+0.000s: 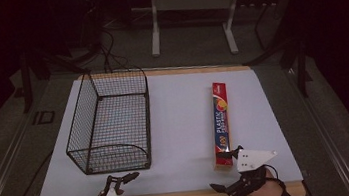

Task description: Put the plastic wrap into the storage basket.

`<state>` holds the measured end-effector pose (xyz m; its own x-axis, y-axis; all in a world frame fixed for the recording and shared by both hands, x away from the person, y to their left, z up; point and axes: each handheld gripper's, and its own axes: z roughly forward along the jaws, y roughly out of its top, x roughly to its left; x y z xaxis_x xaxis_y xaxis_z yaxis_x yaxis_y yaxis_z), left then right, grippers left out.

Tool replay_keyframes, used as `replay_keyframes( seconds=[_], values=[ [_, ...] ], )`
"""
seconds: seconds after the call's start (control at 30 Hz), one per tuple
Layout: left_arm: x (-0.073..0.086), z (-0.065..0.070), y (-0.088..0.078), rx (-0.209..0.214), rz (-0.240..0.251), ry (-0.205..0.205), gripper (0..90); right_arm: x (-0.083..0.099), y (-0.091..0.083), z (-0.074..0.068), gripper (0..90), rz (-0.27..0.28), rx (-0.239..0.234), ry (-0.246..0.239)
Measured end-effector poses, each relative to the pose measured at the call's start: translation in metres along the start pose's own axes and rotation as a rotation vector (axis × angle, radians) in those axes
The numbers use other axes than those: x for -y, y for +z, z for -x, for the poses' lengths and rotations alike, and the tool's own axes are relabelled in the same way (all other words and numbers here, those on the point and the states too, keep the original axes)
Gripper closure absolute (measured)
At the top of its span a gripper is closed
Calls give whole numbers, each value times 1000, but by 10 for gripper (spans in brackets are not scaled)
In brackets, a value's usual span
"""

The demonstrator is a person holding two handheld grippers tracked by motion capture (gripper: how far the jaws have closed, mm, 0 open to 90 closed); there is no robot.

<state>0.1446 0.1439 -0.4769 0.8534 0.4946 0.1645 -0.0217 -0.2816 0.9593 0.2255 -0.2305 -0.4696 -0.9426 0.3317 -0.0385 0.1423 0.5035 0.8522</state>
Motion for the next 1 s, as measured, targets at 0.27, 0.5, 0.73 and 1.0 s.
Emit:
replay_keyframes(
  seconds=[0.27,0.5,0.73,1.0],
  values=[
    [-1,1,1,3,0,5,1,-6,-2,-8,89,7,31,-37],
    [-1,3,3,-1,-10,31,1,-19,-6,-10,89,17,67,-49],
    [-2,5,3,9,-14,39,1,-33,-10,-2,89,-8,145,-59],
    [-2,4,3,12,-13,40,1,-48,-15,17,91,18,258,-1]
  ],
)
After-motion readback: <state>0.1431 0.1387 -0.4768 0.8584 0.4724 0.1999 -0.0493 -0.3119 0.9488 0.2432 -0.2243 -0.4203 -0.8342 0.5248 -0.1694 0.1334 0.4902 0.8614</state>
